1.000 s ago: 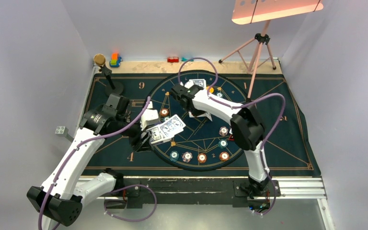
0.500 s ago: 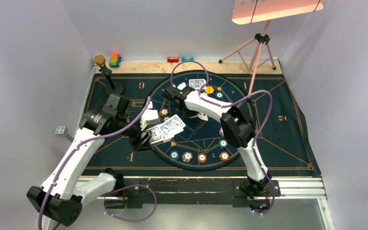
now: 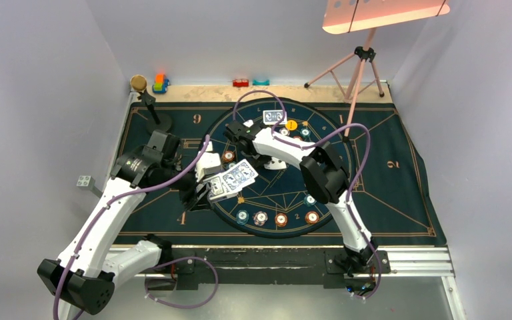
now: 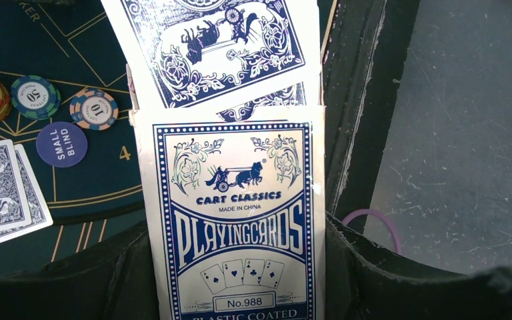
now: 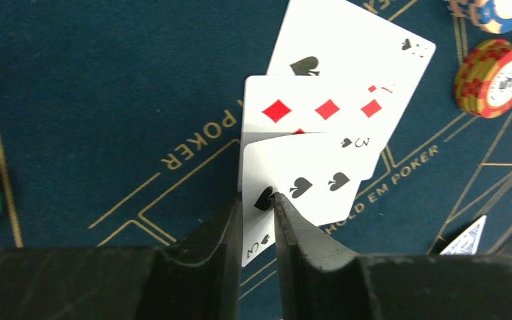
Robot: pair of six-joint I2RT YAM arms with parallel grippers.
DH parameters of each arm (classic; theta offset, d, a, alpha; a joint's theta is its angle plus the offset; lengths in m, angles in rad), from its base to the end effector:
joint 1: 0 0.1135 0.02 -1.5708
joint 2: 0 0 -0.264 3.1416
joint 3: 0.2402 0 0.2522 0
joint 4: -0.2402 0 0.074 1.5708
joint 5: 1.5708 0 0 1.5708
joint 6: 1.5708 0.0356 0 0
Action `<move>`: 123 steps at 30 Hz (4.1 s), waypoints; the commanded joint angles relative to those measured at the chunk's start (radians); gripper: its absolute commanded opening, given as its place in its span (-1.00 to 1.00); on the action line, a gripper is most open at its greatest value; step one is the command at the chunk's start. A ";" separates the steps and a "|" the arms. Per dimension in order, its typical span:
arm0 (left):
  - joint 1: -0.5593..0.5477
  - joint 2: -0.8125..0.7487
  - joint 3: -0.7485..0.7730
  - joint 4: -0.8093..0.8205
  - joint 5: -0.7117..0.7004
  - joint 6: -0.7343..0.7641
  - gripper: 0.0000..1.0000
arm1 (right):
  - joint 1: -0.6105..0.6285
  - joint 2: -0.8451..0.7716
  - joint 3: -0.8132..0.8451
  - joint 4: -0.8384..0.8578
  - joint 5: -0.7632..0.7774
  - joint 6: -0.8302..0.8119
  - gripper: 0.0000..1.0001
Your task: Distribute texas hold em gaming equipment
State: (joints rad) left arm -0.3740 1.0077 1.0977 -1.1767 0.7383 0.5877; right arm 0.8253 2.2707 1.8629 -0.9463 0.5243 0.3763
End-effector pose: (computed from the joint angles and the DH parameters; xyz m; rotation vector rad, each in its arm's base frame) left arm 0.1442 -0.0823 0.3297 1.3424 2.0665 -0.8791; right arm 0.3260 0.3268 0.1710 -0.5124 2.5900 -0.4219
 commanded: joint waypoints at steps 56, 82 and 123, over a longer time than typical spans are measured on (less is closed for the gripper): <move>0.004 0.013 0.032 0.084 0.020 -0.023 -1.00 | -0.106 -0.904 -0.594 0.681 -1.048 0.265 0.94; 0.005 0.006 0.039 0.068 -0.002 -0.015 -1.00 | -0.071 -0.931 -0.557 0.493 -0.879 0.201 -0.17; 0.006 -0.011 0.024 0.076 -0.007 -0.012 -1.00 | -0.065 -0.951 -0.533 0.436 -0.870 0.206 0.44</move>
State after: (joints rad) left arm -0.3733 1.0183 1.0977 -1.1233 0.7029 0.5766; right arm 0.7483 1.3163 1.3128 -0.5167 -0.3294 0.5911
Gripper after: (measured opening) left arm 0.698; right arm 0.706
